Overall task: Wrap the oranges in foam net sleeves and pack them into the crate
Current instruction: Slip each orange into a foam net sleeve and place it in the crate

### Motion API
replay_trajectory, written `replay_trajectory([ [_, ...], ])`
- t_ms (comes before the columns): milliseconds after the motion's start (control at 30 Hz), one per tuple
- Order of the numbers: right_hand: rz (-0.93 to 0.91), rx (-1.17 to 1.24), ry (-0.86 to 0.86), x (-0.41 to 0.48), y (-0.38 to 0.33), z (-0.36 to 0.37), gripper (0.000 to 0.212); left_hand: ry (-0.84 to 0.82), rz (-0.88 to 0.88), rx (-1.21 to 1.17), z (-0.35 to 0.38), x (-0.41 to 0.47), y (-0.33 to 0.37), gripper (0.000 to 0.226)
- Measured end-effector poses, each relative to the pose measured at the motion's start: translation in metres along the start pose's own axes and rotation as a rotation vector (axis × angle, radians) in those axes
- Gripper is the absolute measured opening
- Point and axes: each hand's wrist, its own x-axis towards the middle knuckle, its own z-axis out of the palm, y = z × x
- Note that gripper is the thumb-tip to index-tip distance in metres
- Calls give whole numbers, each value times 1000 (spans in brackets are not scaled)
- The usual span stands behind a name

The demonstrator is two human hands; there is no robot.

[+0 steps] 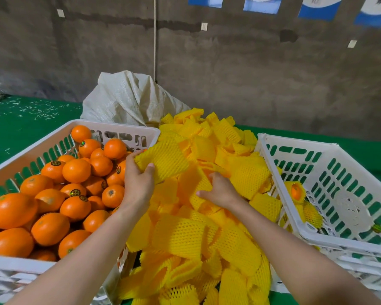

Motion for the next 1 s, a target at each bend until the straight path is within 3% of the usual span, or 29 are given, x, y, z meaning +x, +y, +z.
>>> replay_trajectory([
  [100,54,148,144,5,-3,-14,33,-82,107,77,-2,-2,-1,44],
  [167,35,354,272,3,-5,-29,28,-173,75,225,0,-4,0,37],
  [267,-289,357,484,-18,-9,-42,24,-340,-32,333,4,-6,0,24],
  [333,-521,195,564,-34,-10,-39,25,-525,-218,134,7,-7,5,10],
  [400,-672,54,608,-45,-12,-33,26,-688,-414,-168,8,-7,8,42],
  [500,-824,-84,595,-51,-18,-28,26,-759,-570,-359,6,-5,14,67],
  [567,-894,-146,485,-54,-19,-25,28,-722,-545,-326,4,-6,15,53],
  [633,-907,-140,325,-58,-16,-25,28,-650,-467,-229,3,-6,12,25],
  [700,-853,-2,222,-61,-12,-26,30,-591,-431,-197,3,-7,10,19],
  [800,-644,316,303,-60,-19,-31,29,-606,-393,-193,5,-7,9,24],
  [1000,-642,221,428,-51,-30,-30,7,-678,-435,-221,5,-10,13,29],
])
